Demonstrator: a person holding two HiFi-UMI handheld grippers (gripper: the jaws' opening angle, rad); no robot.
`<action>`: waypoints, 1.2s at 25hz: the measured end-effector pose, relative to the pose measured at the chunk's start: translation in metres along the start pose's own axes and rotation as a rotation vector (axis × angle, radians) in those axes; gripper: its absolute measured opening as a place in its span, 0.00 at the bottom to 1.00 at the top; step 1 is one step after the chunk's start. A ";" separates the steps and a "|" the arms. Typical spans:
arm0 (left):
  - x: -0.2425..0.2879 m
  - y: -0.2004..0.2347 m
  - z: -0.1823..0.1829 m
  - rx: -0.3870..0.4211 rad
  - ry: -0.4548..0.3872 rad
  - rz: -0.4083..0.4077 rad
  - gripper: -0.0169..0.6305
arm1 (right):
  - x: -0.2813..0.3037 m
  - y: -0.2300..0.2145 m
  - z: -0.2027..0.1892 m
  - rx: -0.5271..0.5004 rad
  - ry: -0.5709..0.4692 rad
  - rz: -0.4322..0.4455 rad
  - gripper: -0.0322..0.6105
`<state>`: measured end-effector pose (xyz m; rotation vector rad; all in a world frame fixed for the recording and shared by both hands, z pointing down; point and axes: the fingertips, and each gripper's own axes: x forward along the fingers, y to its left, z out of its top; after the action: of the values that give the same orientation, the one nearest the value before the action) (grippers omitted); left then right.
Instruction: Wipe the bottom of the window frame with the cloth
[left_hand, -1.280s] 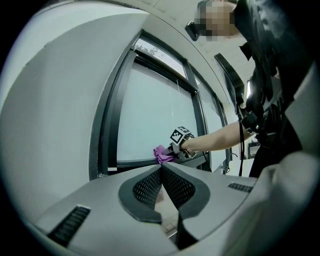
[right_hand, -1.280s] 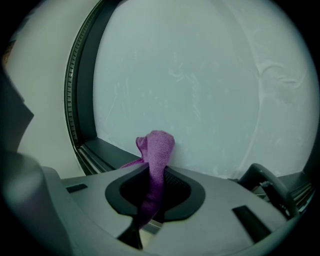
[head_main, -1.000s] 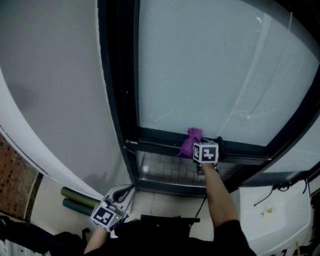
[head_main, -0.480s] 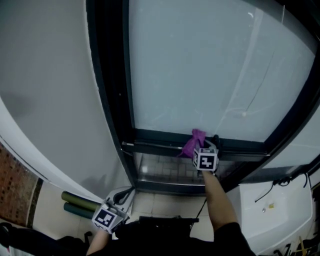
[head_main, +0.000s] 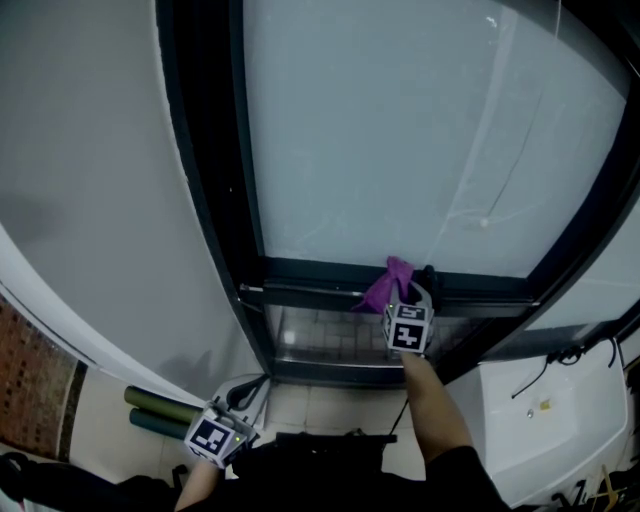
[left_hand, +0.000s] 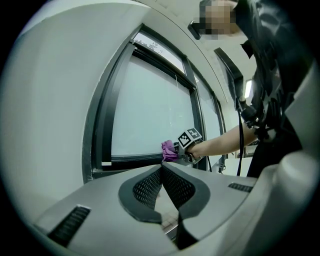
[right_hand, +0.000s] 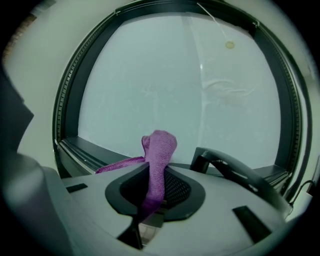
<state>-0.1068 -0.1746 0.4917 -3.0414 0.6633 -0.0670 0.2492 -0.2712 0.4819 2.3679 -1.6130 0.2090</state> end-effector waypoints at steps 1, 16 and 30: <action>0.001 0.000 0.000 0.002 0.002 -0.001 0.03 | -0.001 0.000 -0.001 0.006 -0.008 -0.002 0.16; 0.020 -0.010 -0.002 -0.002 0.010 -0.046 0.03 | -0.031 0.026 0.037 -0.295 -0.064 0.036 0.16; 0.025 -0.004 0.001 -0.023 -0.033 -0.050 0.03 | -0.002 0.048 0.063 -0.970 0.181 0.048 0.16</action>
<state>-0.0820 -0.1813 0.4914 -3.0741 0.5897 -0.0101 0.2020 -0.3052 0.4276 1.5128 -1.2593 -0.2883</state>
